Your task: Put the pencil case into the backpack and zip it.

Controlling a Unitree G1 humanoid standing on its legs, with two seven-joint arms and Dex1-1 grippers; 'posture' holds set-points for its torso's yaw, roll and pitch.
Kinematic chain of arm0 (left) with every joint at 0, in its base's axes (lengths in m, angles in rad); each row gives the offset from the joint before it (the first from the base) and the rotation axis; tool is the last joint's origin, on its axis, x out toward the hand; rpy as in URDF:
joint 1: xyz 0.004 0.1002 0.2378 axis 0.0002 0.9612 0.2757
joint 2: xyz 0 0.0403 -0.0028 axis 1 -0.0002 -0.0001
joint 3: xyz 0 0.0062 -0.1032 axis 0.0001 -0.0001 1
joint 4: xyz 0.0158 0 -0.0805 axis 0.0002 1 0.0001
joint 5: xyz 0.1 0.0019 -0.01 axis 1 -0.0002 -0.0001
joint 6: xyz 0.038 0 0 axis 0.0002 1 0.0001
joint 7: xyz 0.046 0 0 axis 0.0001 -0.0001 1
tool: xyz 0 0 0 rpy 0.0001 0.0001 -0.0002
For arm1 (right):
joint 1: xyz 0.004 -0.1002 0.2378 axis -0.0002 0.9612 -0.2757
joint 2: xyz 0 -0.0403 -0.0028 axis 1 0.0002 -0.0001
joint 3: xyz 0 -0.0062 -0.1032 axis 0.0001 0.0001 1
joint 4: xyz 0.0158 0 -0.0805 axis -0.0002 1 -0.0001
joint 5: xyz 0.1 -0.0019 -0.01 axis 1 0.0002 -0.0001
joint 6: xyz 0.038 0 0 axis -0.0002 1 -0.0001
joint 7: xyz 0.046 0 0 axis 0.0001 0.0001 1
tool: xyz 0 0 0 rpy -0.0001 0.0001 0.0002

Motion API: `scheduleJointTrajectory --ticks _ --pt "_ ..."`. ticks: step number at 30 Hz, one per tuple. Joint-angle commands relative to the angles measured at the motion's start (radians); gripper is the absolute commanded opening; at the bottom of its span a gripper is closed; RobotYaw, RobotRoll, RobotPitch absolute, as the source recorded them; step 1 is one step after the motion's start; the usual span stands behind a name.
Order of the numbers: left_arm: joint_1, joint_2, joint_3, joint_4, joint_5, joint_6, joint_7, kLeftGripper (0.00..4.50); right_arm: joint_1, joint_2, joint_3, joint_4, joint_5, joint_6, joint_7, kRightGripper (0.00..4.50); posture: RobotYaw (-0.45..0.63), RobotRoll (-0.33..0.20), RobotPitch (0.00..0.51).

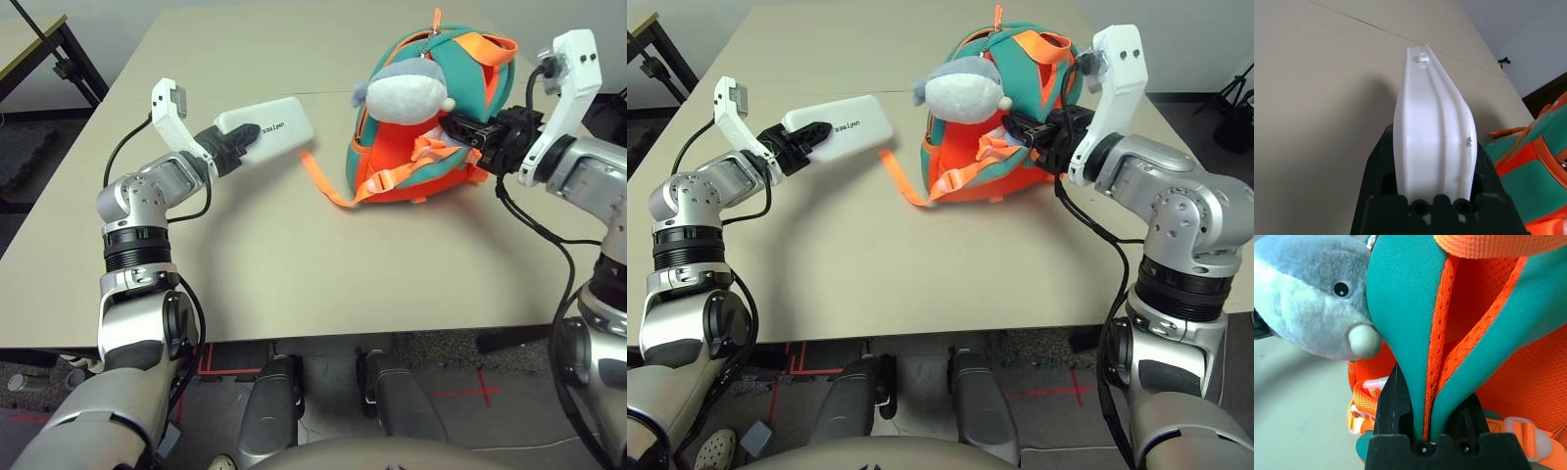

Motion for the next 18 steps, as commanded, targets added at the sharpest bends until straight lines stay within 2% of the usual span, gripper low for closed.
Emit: scheduleJointTrajectory --ticks 1,6,12,18 --pt "-0.024 -0.007 -0.005 0.020 0.009 -0.024 -0.021 1.21 -0.030 -0.006 -0.037 -0.069 0.062 0.026 -0.001 0.45 -0.19 0.000 0.123" --pt "-0.037 -0.012 -0.011 0.039 0.014 -0.033 -0.029 1.21 0.093 0.013 0.005 -0.097 0.069 0.025 0.001 0.45 -0.19 0.000 0.121" --pt "-0.050 -0.012 -0.018 0.037 0.018 -0.037 -0.048 1.21 0.262 -0.009 0.125 -0.079 -0.012 -0.093 0.021 0.45 -0.18 0.000 0.115" --pt "-0.074 -0.003 -0.029 0.004 0.014 -0.037 -0.087 1.21 0.291 -0.019 0.188 -0.026 -0.077 -0.185 0.029 0.45 -0.18 0.000 0.113"
